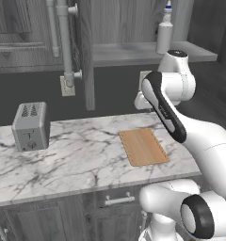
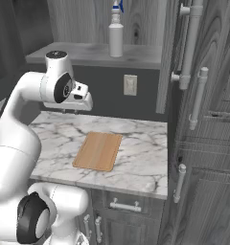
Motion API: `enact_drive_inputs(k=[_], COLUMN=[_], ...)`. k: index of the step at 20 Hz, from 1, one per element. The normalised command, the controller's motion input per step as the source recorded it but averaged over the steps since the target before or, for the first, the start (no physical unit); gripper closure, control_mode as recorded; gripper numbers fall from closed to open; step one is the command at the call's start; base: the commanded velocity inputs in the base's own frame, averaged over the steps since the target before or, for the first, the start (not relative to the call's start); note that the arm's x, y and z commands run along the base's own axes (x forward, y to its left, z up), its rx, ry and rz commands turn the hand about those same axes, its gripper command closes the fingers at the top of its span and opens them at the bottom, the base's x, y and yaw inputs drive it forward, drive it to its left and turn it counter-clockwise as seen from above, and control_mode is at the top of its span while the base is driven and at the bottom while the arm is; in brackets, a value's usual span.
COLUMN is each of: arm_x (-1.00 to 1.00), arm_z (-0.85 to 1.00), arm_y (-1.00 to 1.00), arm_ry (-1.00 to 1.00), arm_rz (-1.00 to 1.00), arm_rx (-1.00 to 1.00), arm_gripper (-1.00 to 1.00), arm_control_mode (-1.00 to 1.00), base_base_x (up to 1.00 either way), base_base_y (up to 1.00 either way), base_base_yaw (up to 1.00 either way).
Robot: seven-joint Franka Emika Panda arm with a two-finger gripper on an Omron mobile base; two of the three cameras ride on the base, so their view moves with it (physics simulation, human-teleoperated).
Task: Grab the spray bottle from the cabinet, then place it next to the cutting board for sanitizing. Then grab the dish brush from the countertop next to the sink and place it next to the cutting board.
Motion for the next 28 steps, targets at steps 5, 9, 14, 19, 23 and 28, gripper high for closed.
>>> enact_drive_inputs(k=[5, 9, 14, 19, 23, 28], arm_x=[-0.27, -0.63, -0.58, -0.30, -0.25, -0.42], arm_z=[0.00, 0.00, 0.25, 0.56, 0.69, 0.77], arm_y=[0.00, 0.00, -0.01, -0.07, -0.16, -0.21], arm_ry=[-0.05, -0.15, -0.36, -0.29, -0.27, -0.35], arm_rz=[0.00, 0.00, 0.00, -0.03, -0.05, -0.01], arm_rx=[0.00, 0.00, 0.00, 0.00, 0.00, 0.00], arm_gripper=[-1.00, -1.00, -1.00, -1.00, -1.00, -1.00], arm_control_mode=[-1.00, -1.00, -1.00, -1.00, -1.00, -1.00], base_base_x=[0.00, 0.00, 0.00, 0.00, 0.00, 0.00], base_base_y=[0.00, 0.00, 0.00, 0.00, 0.00, 0.00], base_base_yaw=[0.00, 0.00, 0.00, 0.00, 0.00, 0.00])
